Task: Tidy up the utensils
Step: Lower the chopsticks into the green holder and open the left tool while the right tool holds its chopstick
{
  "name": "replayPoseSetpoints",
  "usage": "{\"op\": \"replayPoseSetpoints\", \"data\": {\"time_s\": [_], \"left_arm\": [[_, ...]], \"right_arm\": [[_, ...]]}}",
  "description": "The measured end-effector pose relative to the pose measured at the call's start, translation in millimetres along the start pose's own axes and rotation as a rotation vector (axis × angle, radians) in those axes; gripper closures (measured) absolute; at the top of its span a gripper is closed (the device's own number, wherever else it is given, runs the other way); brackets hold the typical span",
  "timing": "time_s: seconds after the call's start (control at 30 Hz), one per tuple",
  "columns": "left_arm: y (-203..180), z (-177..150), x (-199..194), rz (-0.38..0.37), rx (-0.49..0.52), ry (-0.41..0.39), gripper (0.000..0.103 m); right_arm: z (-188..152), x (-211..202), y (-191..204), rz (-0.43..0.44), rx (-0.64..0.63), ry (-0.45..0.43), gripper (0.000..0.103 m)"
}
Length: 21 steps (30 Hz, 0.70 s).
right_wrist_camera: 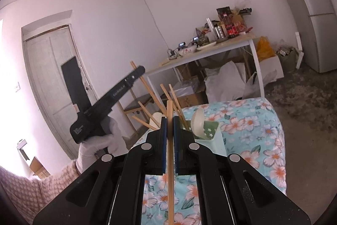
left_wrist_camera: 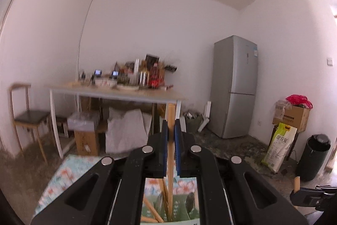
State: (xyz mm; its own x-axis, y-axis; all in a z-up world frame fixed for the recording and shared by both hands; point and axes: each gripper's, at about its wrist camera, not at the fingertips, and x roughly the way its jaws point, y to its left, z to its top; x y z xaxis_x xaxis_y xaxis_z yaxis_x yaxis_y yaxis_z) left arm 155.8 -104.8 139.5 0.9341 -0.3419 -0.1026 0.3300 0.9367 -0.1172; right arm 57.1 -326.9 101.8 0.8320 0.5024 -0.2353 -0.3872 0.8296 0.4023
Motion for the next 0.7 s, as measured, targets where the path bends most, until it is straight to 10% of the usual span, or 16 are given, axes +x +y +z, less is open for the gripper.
{"op": "replayPoseSetpoints", "data": {"time_s": [0.13,0.37,0.7], "left_arm": [[3,-7,-1,-0.016,-0.034,0.041,0.094],[-5,-5,-38,-0.052,-0.015,0.024,0.051],[10,-22,-108,-0.025,0.025,0.077,0.028]], "right_arm": [[2,0,2,-0.013,0.003,0.006,0.099],[14,-3,10,-0.046,-0.022,-0.012,0.099],[66,6,35,-0.040,-0.076,-0.140,0.099]]}}
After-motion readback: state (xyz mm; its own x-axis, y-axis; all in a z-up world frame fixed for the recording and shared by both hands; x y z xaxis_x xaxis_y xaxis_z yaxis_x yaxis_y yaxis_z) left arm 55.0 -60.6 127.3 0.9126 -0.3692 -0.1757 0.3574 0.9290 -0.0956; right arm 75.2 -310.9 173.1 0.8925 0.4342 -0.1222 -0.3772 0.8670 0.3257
